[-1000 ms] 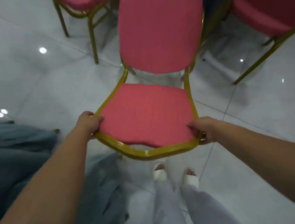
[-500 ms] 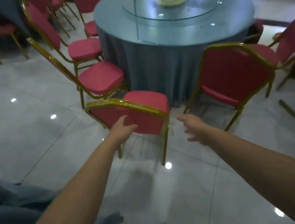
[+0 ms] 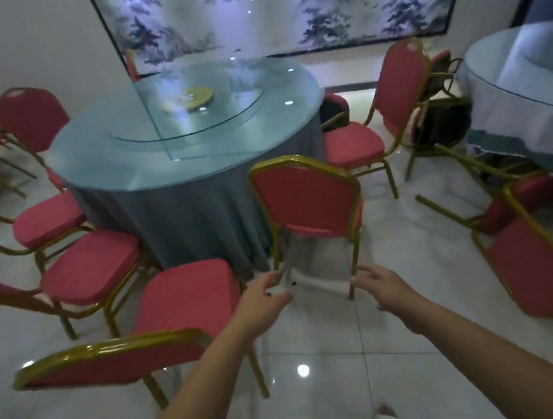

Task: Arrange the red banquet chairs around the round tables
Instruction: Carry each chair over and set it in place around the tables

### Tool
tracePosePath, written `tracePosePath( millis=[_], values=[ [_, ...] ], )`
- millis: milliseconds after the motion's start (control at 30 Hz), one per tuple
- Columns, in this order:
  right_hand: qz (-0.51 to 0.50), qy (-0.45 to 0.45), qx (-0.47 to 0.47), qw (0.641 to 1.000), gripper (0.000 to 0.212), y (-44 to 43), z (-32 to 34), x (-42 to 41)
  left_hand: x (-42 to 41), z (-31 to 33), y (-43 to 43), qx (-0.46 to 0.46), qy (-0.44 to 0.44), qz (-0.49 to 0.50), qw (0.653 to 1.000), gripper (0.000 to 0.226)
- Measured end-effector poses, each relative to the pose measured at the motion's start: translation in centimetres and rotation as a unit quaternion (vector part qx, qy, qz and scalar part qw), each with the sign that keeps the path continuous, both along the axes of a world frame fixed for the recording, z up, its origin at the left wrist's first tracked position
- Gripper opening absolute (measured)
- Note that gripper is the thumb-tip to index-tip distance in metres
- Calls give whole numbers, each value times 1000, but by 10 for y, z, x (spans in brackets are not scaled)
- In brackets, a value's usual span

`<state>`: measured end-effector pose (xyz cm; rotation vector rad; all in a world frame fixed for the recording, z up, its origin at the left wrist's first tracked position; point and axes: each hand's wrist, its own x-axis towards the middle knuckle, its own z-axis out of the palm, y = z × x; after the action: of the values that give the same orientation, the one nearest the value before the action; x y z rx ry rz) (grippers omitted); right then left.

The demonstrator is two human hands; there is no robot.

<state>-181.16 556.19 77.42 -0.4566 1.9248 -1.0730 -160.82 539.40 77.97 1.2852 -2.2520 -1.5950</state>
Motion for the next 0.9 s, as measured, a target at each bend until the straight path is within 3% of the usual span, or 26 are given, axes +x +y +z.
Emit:
tracePosePath(
  millis=[267,500,900],
  values=[
    [-152,31,-40,987,47,71,-6,-158,-202,-3,30,30,-28,-67,997,48],
    [-222,27,-47,974,45,103,-23,-241,-321,-16,58,104,-8,-83,991,48],
    [-85,185,102,974,68,55,-47,-436,-569,-52,-12,85,16,-152,985,43]
  ],
)
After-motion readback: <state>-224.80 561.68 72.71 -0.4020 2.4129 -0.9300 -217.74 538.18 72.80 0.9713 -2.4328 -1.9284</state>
